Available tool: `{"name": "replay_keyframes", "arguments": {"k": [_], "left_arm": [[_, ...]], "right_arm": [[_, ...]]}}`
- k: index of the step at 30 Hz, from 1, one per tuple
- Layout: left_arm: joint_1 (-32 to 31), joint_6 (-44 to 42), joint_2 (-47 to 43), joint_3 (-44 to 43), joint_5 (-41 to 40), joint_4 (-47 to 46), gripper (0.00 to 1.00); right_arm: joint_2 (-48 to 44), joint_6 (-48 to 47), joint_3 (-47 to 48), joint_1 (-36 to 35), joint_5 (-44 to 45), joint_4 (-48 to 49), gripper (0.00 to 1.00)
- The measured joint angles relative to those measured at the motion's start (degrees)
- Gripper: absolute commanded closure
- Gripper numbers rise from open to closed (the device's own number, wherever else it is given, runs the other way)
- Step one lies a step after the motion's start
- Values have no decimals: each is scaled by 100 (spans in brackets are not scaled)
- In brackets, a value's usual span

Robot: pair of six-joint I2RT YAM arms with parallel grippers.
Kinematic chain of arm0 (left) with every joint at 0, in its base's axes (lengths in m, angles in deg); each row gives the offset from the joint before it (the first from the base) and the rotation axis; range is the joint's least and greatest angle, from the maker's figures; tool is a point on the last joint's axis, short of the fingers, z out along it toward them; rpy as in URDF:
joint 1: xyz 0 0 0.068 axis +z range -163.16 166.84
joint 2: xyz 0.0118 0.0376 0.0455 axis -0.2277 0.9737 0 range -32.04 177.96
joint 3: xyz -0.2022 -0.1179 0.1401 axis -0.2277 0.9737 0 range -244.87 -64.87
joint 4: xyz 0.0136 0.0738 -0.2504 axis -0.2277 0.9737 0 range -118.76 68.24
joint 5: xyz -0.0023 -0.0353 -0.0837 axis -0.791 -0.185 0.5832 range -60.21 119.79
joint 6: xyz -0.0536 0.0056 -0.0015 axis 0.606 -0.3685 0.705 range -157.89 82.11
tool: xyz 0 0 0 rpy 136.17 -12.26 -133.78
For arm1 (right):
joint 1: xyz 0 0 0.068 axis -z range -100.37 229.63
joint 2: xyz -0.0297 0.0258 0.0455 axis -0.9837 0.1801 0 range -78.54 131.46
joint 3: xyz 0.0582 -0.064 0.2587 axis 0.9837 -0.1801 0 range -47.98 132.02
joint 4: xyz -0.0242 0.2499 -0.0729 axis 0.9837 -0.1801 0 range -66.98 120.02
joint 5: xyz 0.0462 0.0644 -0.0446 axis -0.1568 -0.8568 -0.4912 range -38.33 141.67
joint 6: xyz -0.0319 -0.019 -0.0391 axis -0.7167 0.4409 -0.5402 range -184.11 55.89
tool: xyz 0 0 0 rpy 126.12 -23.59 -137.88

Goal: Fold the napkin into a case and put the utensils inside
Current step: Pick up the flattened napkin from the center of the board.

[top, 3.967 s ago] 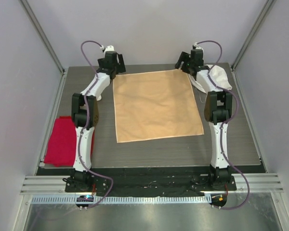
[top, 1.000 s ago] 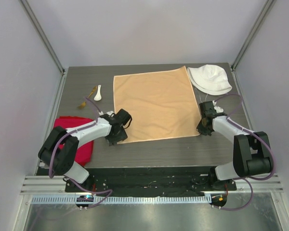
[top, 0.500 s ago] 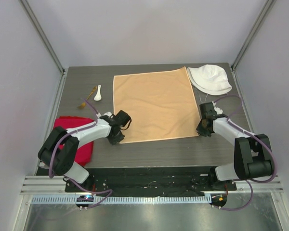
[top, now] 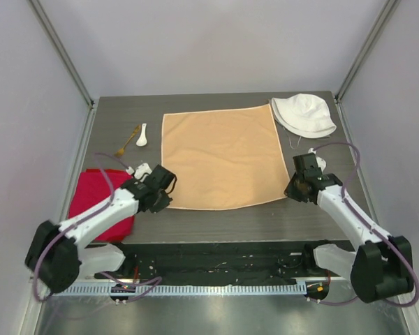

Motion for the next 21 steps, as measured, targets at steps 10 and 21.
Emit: {"name": "replay_keyframes", "arguments": {"k": [10, 21], "left_arm": [[-4, -168, -3359, 20, 483, 761, 100], [-4, -291, -4664, -299, 892, 1755, 100]], "right_arm": [[-2087, 341, 538, -146, -466, -1773, 99], [-3644, 328, 907, -153, -752, -3257, 99]]}}
